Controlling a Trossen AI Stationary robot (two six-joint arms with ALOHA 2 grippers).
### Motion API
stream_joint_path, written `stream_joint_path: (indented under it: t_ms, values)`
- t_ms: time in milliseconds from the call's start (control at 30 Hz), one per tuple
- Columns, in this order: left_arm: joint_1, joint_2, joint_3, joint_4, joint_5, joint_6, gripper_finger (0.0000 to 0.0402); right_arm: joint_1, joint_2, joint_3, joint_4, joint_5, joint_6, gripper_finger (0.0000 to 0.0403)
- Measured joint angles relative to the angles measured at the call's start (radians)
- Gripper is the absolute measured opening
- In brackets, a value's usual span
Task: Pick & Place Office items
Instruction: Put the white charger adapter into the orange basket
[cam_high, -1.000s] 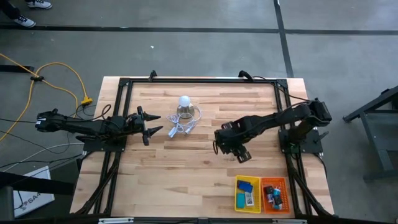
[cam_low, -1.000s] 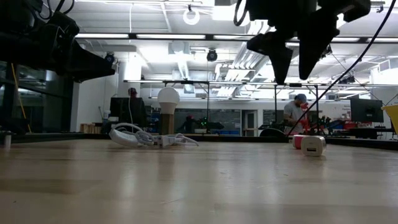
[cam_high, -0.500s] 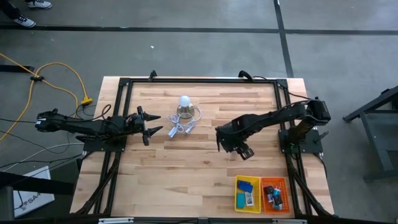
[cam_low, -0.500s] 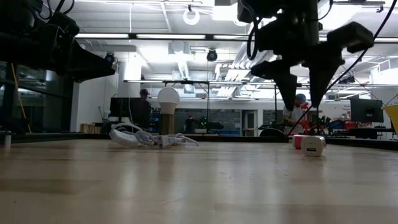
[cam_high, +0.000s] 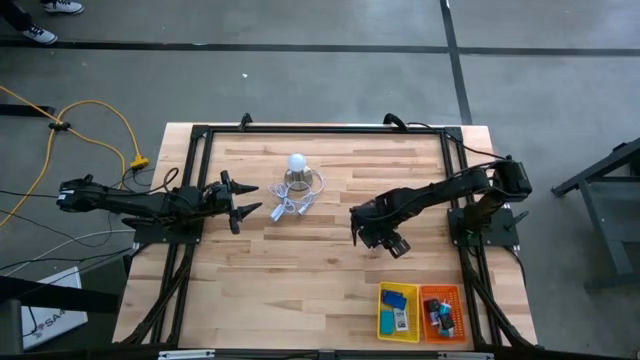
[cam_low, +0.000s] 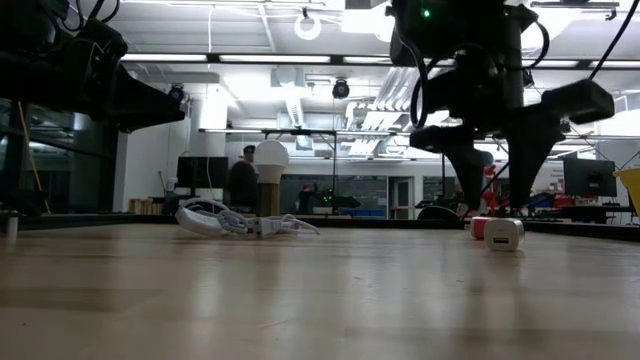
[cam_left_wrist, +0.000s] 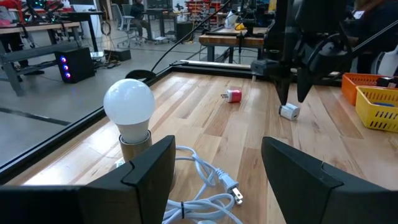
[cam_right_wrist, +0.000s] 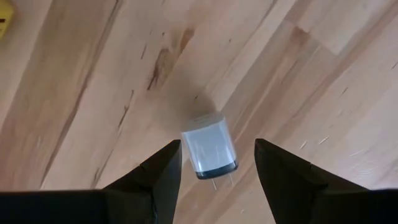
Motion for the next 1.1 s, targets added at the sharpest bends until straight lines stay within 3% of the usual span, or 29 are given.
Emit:
stream_joint_path:
  t_ms: [533,1100]
  values:
    - [0.000,0.000,0.000,0.000,0.000,0.000,0.0230,0.028,0.000,-0.081,0.109,0.013,0.000,0.0190]
    - [0.000,0.000,0.000,0.000,0.000,0.000,0.0230,0.048,0.000,-0.085,0.115,0.035,0.001,0.0190]
